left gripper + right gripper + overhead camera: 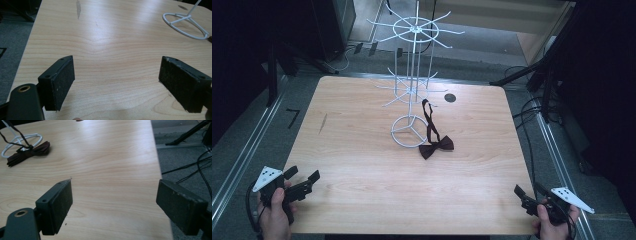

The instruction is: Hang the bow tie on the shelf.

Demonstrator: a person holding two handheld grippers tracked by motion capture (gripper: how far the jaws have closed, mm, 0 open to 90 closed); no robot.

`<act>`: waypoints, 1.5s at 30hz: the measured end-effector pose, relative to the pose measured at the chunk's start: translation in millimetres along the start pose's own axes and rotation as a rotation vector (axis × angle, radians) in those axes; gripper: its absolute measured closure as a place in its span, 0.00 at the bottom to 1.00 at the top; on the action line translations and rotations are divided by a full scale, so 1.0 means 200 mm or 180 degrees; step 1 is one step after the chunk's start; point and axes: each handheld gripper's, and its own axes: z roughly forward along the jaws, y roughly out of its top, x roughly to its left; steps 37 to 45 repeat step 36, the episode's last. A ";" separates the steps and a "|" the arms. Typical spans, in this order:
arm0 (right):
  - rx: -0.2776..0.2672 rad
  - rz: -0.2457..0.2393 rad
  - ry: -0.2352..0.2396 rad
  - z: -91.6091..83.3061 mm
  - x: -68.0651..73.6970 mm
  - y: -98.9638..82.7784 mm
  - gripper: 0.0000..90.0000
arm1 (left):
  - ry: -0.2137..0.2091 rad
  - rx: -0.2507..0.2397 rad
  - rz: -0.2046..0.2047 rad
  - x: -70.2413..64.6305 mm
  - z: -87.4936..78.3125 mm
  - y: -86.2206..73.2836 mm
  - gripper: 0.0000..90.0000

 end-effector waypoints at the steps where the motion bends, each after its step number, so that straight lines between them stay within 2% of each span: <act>1: 0.0000 0.0000 0.0000 0.00 0.00 0.00 0.16 | 0.0000 0.0000 0.0000 0.00 0.00 0.00 0.16; 2: -0.0021 0.0054 -0.0012 -0.03 -0.03 -0.01 0.16 | -0.0009 0.0000 0.0003 0.00 0.00 0.00 0.16; 5: -0.0036 0.0077 -0.0030 -0.04 -0.06 -0.01 0.16 | -0.0035 0.0009 0.0010 0.00 0.00 0.00 0.16; 6: -0.0058 0.0102 -0.0040 -0.05 -0.08 -0.01 0.16 | -0.0042 0.0005 0.0008 0.00 0.00 0.00 0.16; 8: -0.0074 0.0080 -0.0045 -0.04 -0.11 -0.01 0.16 | -0.0039 0.0011 0.0018 0.00 0.00 0.00 0.16; 13: -0.0050 0.0082 -0.0022 -0.03 -0.09 -0.01 0.16 | -0.0025 0.0038 0.0055 -0.01 0.00 0.00 0.16; 19: -0.0042 0.0088 -0.0112 0.02 -0.06 -0.03 0.16 | -0.0046 0.0037 0.0069 -0.01 0.00 0.00 0.16; 20: 0.0044 0.0060 -0.0124 0.03 -0.05 -0.03 0.16 | -0.0055 0.0035 0.0077 -0.01 0.00 0.00 0.16; 22: 0.0015 0.0011 -0.0149 0.03 -0.03 -0.04 0.16 | -0.0047 0.0038 0.0086 -0.01 0.00 0.00 0.16; 26: 0.0027 0.0020 -0.0216 0.04 -0.01 -0.04 0.16 | -0.0034 0.0041 0.0109 -0.01 0.00 0.00 0.16; 36: 0.0067 0.0147 -0.0231 0.05 -0.03 -0.03 0.17 | -0.0032 0.0040 0.0105 -0.01 0.00 0.00 0.16; 45: 0.0067 0.0147 -0.0231 0.05 -0.03 -0.03 0.17 | -0.0032 0.0040 0.0105 -0.01 0.00 0.00 0.16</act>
